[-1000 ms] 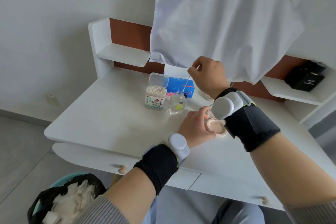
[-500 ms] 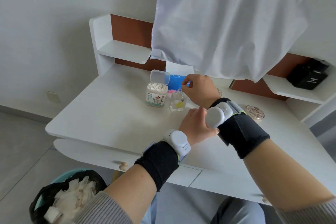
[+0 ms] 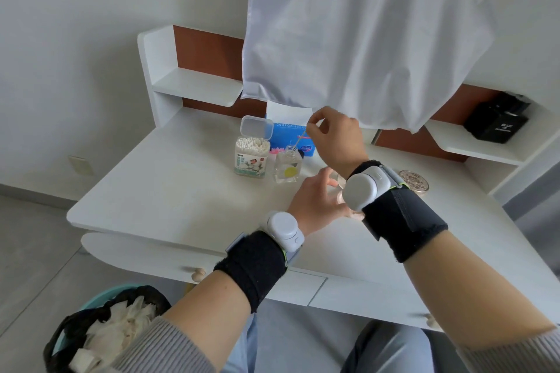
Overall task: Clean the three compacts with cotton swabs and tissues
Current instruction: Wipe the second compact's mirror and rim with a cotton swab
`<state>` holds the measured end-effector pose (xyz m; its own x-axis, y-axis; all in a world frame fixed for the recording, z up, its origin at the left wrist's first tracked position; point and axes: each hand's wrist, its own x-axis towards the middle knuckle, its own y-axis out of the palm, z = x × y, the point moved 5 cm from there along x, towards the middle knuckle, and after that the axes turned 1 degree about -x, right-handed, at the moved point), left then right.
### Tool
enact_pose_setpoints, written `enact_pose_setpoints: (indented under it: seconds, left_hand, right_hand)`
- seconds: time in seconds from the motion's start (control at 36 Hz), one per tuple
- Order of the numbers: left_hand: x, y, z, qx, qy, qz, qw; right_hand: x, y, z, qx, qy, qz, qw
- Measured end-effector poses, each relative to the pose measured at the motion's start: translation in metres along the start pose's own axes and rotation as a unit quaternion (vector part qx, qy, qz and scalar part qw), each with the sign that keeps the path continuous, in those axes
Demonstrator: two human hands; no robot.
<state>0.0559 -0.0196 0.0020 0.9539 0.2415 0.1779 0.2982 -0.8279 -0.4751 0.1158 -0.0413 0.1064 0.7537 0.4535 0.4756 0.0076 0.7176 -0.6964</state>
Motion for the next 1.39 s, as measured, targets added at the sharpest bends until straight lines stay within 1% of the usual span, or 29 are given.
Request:
enact_pose_setpoints:
  seconds: [0.08,0.17,0.22,0.28,0.31,0.36,0.44,0.47,0.53,0.58,0.64,0.69,0.75,0.81,0.86,0.92,0.97,1.06,1.14,1.25,1.31,1.39]
  left_hand:
    - [0.002,-0.004,0.005,-0.052,-0.009,-0.019,0.998]
    - [0.001,-0.007,0.004,-0.113,-0.012,-0.053,0.992]
    - [0.0,-0.008,0.0,-0.141,-0.011,-0.076,0.987]
    - [-0.003,-0.007,-0.007,-0.195,-0.013,-0.11,0.974]
    - [-0.003,-0.006,-0.011,-0.229,-0.023,-0.127,0.965]
    - [-0.003,0.0,-0.014,-0.305,-0.07,-0.151,0.938]
    - [-0.002,0.011,-0.019,-0.422,-0.146,-0.151,0.882]
    - [-0.002,0.014,-0.021,-0.441,-0.16,-0.15,0.87]
    - [-0.002,0.018,-0.023,-0.452,-0.175,-0.158,0.86]
    - [-0.001,0.019,-0.024,-0.432,-0.179,-0.176,0.866]
    - [0.001,0.016,-0.023,-0.383,-0.155,-0.19,0.891]
    - [0.002,0.015,-0.022,-0.313,-0.106,-0.187,0.925]
    - [0.002,0.016,-0.022,-0.245,-0.059,-0.174,0.952]
    - [0.002,0.016,-0.022,-0.192,-0.017,-0.166,0.967]
    - [0.003,0.016,-0.025,-0.131,0.026,-0.161,0.978]
    - [0.003,0.013,-0.028,-0.079,0.059,-0.151,0.984]
    - [0.005,0.012,-0.03,-0.053,0.072,-0.147,0.985]
    - [0.011,0.006,-0.023,-0.03,0.073,-0.184,0.98]
    - [0.017,0.003,-0.016,-0.012,0.066,-0.207,0.976]
    - [0.027,0.009,-0.009,0.014,0.041,-0.178,0.983]
    - [0.031,0.012,-0.006,0.024,0.03,-0.158,0.987]
    - [0.035,0.015,-0.003,0.028,0.026,-0.146,0.988]
  right_hand:
    - [-0.008,-0.016,-0.011,0.088,0.037,-0.062,0.993]
    - [-0.024,-0.027,-0.031,0.196,0.099,-0.107,0.97]
    - [-0.038,-0.03,-0.044,0.246,0.132,-0.124,0.952]
    - [-0.053,-0.03,-0.054,0.284,0.15,-0.129,0.938]
    - [-0.06,-0.03,-0.058,0.298,0.156,-0.132,0.933]
    - [-0.073,-0.029,-0.064,0.315,0.17,-0.134,0.924]
    - [-0.086,-0.026,-0.071,0.337,0.186,-0.136,0.913]
    - [-0.089,-0.025,-0.073,0.34,0.19,-0.134,0.911]
    - [-0.095,-0.024,-0.077,0.339,0.197,-0.129,0.911]
    - [-0.099,-0.025,-0.082,0.332,0.2,-0.122,0.914]
    - [-0.1,-0.026,-0.085,0.309,0.196,-0.107,0.924]
    - [-0.101,-0.029,-0.089,0.264,0.179,-0.089,0.943]
    - [-0.1,-0.033,-0.091,0.201,0.151,-0.074,0.965]
    - [-0.099,-0.036,-0.092,0.159,0.128,-0.069,0.977]
    - [-0.1,-0.039,-0.097,0.143,0.113,-0.069,0.981]
    - [-0.1,-0.041,-0.1,0.13,0.104,-0.067,0.984]
    - [-0.101,-0.045,-0.107,0.116,0.102,-0.068,0.986]
    - [-0.102,-0.054,-0.122,0.095,0.115,-0.086,0.985]
    - [-0.106,-0.058,-0.142,0.073,0.155,-0.084,0.982]
    - [-0.108,-0.059,-0.157,0.033,0.19,-0.047,0.98]
    - [-0.11,-0.057,-0.159,0.005,0.197,-0.021,0.98]
    - [-0.111,-0.055,-0.163,-0.026,0.194,-0.002,0.981]
